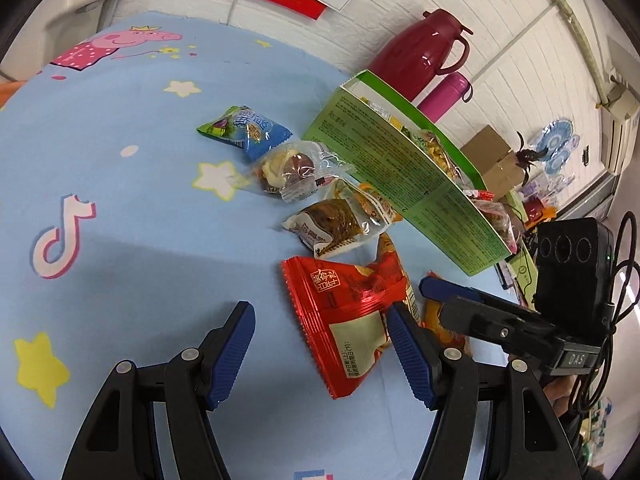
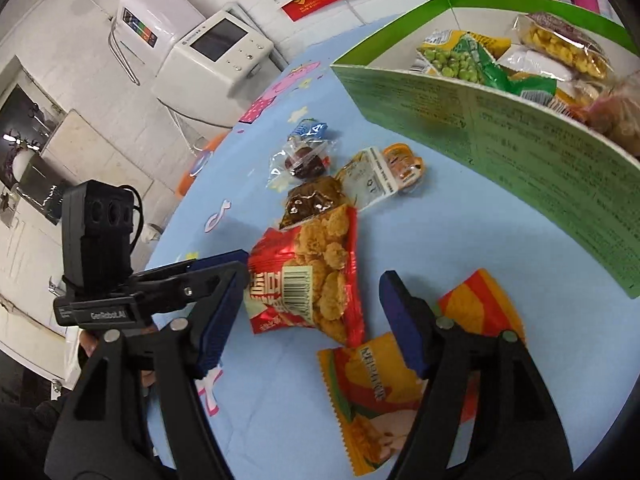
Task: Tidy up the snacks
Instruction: 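Grasp the red cracker bag with both grippers and lift it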
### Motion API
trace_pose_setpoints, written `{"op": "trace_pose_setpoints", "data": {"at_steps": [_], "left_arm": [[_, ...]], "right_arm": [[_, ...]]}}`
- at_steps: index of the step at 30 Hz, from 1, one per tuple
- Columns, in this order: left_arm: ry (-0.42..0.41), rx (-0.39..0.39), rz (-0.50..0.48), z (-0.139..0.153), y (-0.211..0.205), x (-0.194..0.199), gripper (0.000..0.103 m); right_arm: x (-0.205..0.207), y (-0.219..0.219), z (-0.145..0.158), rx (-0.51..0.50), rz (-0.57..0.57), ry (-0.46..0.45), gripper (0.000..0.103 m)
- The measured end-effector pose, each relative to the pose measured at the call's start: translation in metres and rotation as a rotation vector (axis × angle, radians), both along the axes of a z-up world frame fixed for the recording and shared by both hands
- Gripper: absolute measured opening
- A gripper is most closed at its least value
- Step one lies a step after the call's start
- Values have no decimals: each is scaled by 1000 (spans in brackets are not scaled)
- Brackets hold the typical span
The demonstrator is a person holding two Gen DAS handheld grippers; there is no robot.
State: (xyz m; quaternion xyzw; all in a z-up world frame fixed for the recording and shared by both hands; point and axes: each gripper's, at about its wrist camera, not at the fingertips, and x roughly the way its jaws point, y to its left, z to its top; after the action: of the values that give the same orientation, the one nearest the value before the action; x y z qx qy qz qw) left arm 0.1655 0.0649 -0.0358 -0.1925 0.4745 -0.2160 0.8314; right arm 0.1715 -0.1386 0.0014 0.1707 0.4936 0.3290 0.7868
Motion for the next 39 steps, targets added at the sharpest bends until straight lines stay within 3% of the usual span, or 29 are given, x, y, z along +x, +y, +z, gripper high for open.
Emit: {"op": "trace_pose_setpoints", "data": {"at_steps": [8,9,10,11,13,17,18,19,26,28,30,34,39], "left_arm": [[-30,41,-48,0,-11,-4,70],[-34,46,-50,0,-13,-4,66],[-35,53,-58,-1,-16,-3,55],[-35,52,-72,-2,-20,-1,50],[-66,93,-57,-1,-25,0,48],[-43,58,-35,2,-25,0,46],[-58,65,-34,5,-27,-2,41],[-77,69,-42,9,-30,-5,23],[-159,64,-63,42,-40,-10,23],[-129,35,-81,39,-38,-9,23],[-104,39,-68,31,-38,-7,26],[-29,44,-59,10,-33,-1,45],[17,-22,-87,-4,-33,11,49]], "right_arm": [[7,8,-10,-28,39,31,71],[8,10,-10,-33,41,30,67],[8,13,-11,-40,47,28,57],[8,16,-13,-48,50,25,50],[9,15,-14,-46,31,21,44],[1,13,-9,-36,1,11,39],[-2,12,-3,-38,-7,-6,38],[-4,11,1,-42,-10,-19,30],[-12,-2,32,-43,-50,-98,30],[-12,-4,28,-63,-47,-91,21],[-11,-8,18,-79,-61,-75,22],[-8,-19,-1,-60,-90,-4,28],[-4,-18,-7,-51,-76,3,36]]}}
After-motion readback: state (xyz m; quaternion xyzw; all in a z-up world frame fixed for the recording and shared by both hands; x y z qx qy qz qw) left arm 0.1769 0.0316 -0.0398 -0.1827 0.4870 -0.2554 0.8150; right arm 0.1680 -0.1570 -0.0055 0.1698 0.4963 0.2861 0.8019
